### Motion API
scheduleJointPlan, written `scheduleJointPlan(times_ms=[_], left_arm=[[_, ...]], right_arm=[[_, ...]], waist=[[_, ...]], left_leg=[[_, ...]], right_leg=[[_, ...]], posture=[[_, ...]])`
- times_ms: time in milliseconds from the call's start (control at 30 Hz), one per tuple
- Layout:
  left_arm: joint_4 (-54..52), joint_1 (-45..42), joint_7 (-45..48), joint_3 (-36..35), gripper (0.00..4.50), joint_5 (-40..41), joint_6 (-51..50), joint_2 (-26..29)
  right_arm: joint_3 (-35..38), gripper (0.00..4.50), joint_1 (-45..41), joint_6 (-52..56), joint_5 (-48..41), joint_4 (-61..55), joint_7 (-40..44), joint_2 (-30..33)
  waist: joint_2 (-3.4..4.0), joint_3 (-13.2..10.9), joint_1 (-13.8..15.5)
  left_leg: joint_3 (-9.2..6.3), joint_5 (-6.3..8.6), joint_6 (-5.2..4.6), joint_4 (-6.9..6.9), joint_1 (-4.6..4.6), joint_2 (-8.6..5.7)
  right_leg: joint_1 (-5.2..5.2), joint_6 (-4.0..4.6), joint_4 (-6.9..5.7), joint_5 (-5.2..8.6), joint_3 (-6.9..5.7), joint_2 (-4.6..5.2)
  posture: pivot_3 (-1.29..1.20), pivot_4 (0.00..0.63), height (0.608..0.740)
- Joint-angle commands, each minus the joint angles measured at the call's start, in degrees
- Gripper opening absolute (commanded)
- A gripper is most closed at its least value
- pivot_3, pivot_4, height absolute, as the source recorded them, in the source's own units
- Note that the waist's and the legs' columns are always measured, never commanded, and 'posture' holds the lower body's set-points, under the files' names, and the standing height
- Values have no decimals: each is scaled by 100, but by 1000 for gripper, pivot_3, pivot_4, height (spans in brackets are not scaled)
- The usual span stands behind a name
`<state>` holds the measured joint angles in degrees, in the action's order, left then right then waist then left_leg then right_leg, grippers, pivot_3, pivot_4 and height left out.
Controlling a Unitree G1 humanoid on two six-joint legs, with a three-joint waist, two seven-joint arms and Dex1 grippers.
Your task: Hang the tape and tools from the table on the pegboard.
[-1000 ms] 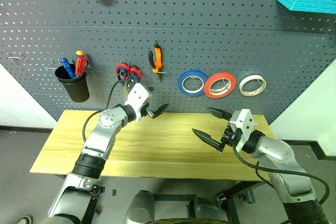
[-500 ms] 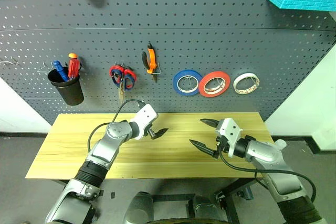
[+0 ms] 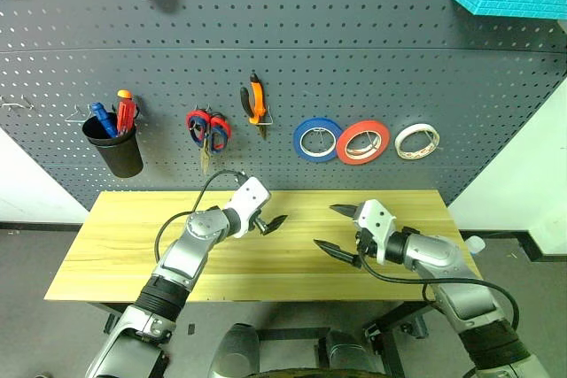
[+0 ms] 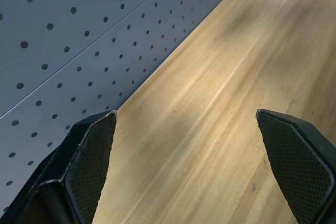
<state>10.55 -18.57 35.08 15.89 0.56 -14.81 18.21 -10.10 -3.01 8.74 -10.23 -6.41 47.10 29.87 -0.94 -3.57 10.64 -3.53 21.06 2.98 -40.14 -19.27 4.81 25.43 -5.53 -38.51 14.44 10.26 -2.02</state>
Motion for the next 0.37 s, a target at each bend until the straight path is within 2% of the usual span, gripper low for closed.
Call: scheduleJointPlan(times_ms=[33,367], left_arm=[[-126,-80,-38,-119,4447,-25,77,6],[5,-202,-28,-118,4447,-34,195,6]], right_arm=[[18,4500,-138,-85,-22,-54,28,-56],[30,4500,-210,-288,3,-33,31,-135]], waist=[[0,0,5],[2,1,118]], left_leg=[[0,0,0,0,0,0],[0,0,0,0,0,0]], right_leg=[[0,0,0,0,0,0],[1,0,0,0,0,0]], posture=[[335,0,677],[329,0,677]])
